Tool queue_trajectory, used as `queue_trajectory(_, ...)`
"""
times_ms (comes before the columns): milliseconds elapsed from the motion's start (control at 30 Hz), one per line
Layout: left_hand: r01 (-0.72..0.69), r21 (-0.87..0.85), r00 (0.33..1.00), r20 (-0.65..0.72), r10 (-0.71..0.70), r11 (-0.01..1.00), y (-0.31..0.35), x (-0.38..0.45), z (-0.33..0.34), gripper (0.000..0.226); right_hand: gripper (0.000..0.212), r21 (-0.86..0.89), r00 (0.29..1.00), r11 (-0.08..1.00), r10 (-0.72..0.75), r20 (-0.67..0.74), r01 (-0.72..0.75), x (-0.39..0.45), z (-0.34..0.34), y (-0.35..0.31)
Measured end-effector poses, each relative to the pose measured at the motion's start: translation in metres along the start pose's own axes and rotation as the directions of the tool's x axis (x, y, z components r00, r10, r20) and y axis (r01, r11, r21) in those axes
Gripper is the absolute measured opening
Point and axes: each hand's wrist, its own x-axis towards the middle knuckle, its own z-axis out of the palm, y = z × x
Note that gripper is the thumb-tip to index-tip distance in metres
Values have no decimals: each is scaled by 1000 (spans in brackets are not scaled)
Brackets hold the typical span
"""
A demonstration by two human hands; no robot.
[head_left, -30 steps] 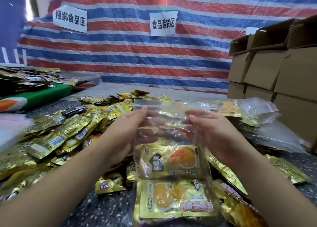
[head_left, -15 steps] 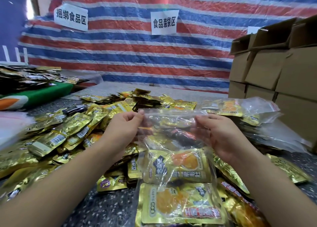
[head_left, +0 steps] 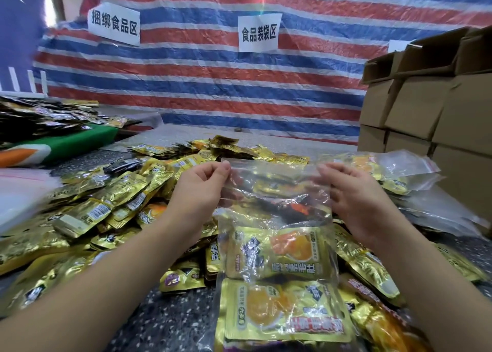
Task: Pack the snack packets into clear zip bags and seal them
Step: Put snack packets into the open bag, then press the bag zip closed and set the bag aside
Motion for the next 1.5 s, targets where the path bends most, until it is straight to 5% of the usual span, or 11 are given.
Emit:
queue_trajectory(100,-29,41,999,27,28,999,-1,-3,3,26,12,-424,931,861,-351,-98,279,-3,4,-13)
queue_trajectory(167,-43,59,999,35,41,997,-1,-1,2,26,22,-632,876,649,-472,101,423,-3,21,-28)
queue_trajectory(267,-79,82,996,43,76,993,-1,3,-1,27,35,-752,846,398,-336,414,526,5,54,-40)
queue_trajectory(400,-108,104,993,48,103,989,-3,3,3,25,15,-785,837,297,-127,532,544,14,85,-50)
queue_trajectory(1100,-117,208,993,0,120,971,-3,4,0,21,17,-808,914,453,-43,402,377,13,101,-38)
queue_trajectory(1500,-166,288,983,-23,180,943,-10,5,1,20,18,-833,921,404,-69,384,377,10,101,-37)
